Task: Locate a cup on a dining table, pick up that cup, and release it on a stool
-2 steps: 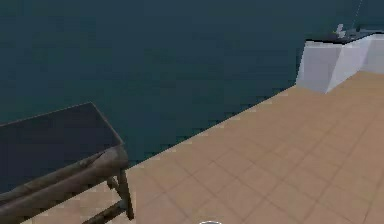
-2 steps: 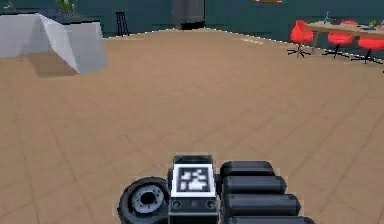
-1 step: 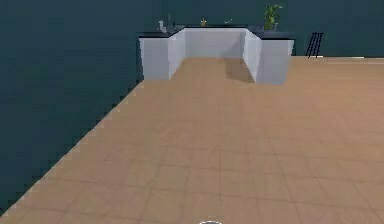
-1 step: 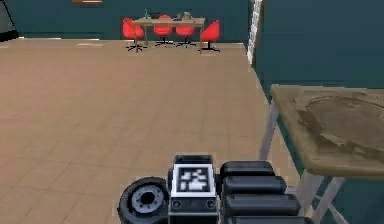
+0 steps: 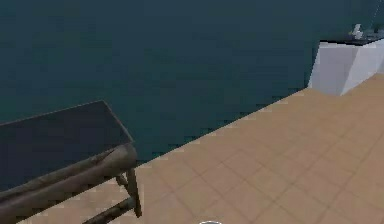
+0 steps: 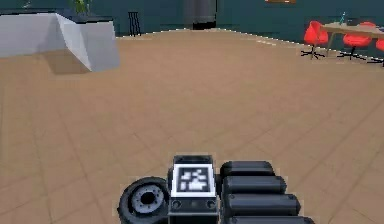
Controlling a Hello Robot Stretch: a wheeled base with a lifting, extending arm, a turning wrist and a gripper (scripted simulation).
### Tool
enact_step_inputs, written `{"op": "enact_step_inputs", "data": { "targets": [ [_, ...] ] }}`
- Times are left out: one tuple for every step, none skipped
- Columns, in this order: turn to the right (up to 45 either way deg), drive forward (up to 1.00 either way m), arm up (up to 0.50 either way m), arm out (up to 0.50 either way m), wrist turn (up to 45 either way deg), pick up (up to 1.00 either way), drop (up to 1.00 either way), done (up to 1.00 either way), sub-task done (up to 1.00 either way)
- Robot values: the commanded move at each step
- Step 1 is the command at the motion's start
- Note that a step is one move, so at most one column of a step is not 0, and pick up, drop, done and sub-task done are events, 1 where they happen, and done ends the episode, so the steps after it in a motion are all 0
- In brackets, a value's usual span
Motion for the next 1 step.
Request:
{"op": "enact_step_inputs", "data": {
  "targets": [
    [-45.0, 0.0, 0.0, 0.0, 0.0, 0.0, 0.0, 0.0, 0.0]
  ]
}}
